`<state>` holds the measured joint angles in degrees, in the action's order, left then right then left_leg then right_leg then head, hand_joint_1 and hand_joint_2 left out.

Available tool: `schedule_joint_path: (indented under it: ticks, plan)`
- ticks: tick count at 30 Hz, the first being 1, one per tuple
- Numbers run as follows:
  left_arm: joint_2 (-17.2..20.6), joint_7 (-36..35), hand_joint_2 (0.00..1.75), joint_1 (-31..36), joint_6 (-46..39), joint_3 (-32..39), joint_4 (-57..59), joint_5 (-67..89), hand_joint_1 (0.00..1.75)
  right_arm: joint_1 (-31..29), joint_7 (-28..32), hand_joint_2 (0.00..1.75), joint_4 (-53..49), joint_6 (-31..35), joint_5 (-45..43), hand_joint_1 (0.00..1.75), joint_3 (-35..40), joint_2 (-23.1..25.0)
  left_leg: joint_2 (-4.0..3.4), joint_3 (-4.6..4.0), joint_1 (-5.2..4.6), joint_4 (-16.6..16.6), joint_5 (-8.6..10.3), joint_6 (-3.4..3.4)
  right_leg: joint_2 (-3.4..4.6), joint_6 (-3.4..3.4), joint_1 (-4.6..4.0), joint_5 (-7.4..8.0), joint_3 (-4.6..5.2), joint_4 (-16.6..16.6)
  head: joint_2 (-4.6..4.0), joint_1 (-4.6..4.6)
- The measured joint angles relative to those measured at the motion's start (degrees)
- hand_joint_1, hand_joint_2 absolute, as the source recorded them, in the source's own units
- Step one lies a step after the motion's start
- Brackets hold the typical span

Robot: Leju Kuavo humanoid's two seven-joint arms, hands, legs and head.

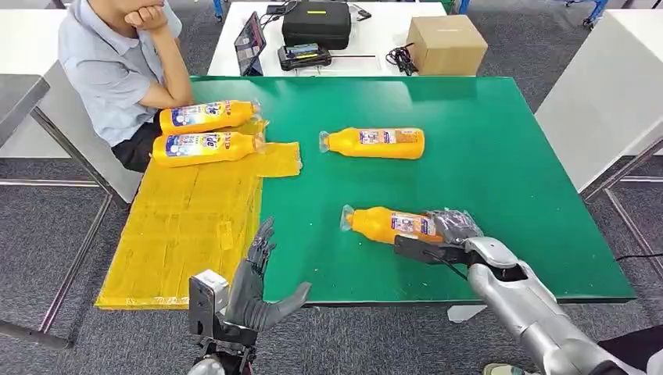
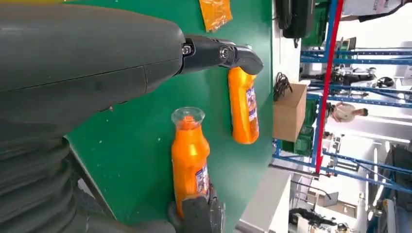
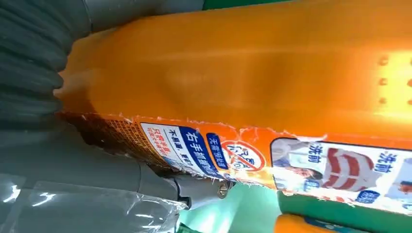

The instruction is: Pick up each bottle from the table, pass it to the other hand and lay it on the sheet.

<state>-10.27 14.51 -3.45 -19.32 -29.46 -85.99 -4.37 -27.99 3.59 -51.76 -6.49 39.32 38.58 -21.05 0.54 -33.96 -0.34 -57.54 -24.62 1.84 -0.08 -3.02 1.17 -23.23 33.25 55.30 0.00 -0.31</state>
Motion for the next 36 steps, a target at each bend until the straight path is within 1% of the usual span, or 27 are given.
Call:
schedule_joint_path:
  ticks: [5,10,14,17,22,24,26,30,36]
  plan:
    - [0.02,1.07,1.75,0.57,0.68,-0.26,0.59,-1.22,0.0,0.75,6.21,1.75,0.09,-0.81,-8.72,1.75,-2.25,-0.39,-0.06,0.05,0.01,0.0,-0.01,-0.01,0.02,0.0,-0.01,0.0,-0.03,0.0,0.0,0.0]
    - [0.07,1.99,1.75,1.1,0.41,-0.52,1.18,-1.88,0.0,2.15,8.46,1.75,-1.01,-0.63,-12.11,1.75,-4.5,-0.33,-0.07,0.06,0.03,0.01,-0.02,-0.02,0.03,0.0,-0.03,0.0,-0.03,0.0,0.0,0.02]
    - [0.0,4.7,1.75,1.36,-1.67,-0.55,1.29,-1.68,0.0,5.02,12.95,1.75,-3.85,-0.13,-17.0,1.75,-7.0,1.14,-0.06,0.01,0.05,0.01,-0.02,-0.02,0.03,0.0,-0.06,0.0,-0.02,0.02,0.0,0.0]
    - [-0.35,6.12,1.75,1.54,-3.06,-0.52,1.31,-1.0,0.0,7.92,13.53,1.75,-7.5,0.7,-17.63,1.75,-8.66,3.04,-0.04,-0.05,0.05,0.02,-0.01,-0.02,0.02,0.0,-0.06,0.0,0.05,0.02,0.0,-0.02]
    - [-0.52,6.91,1.75,1.59,-4.33,-0.52,1.36,-0.61,0.0,10.09,14.12,1.75,-10.52,1.09,-18.51,1.75,-10.3,4.64,0.01,-0.23,0.04,0.02,0.0,-0.02,0.0,0.0,-0.04,-0.01,0.15,0.05,0.0,0.0]
    - [-0.52,7.72,1.75,1.84,-5.23,-0.44,1.72,-1.22,0.0,10.94,15.1,1.75,-12.61,1.11,-19.66,1.75,-11.38,6.16,-0.02,-0.29,0.03,0.02,0.0,-0.02,0.01,0.0,-0.03,0.0,0.22,0.06,0.0,0.0]
    - [-0.52,6.71,1.75,2.2,-3.82,-0.28,2.47,-4.07,0.0,11.11,15.21,1.75,-14.41,1.07,-19.95,1.75,-11.56,7.76,-0.06,-0.3,0.03,0.02,0.0,-0.02,0.03,0.0,-0.03,0.0,0.29,0.05,0.0,0.0]
    - [-1.16,3.87,1.75,2.68,1.75,0.13,5.84,-12.77,0.0,10.67,16.24,1.75,-17.29,-0.46,-20.59,1.75,-10.71,11.5,-0.03,-0.34,0.06,0.02,0.01,-0.03,0.02,0.01,-0.06,-0.01,0.34,0.06,0.0,0.0]
    - [-1.9,3.54,1.75,3.37,5.42,0.37,8.72,-17.24,0.0,9.92,17.68,1.75,-19.84,-0.96,-23.27,1.75,-8.61,15.01,-0.02,-0.39,0.07,0.02,0.02,-0.04,0.02,0.01,-0.05,-0.01,0.38,0.07,0.0,0.0]
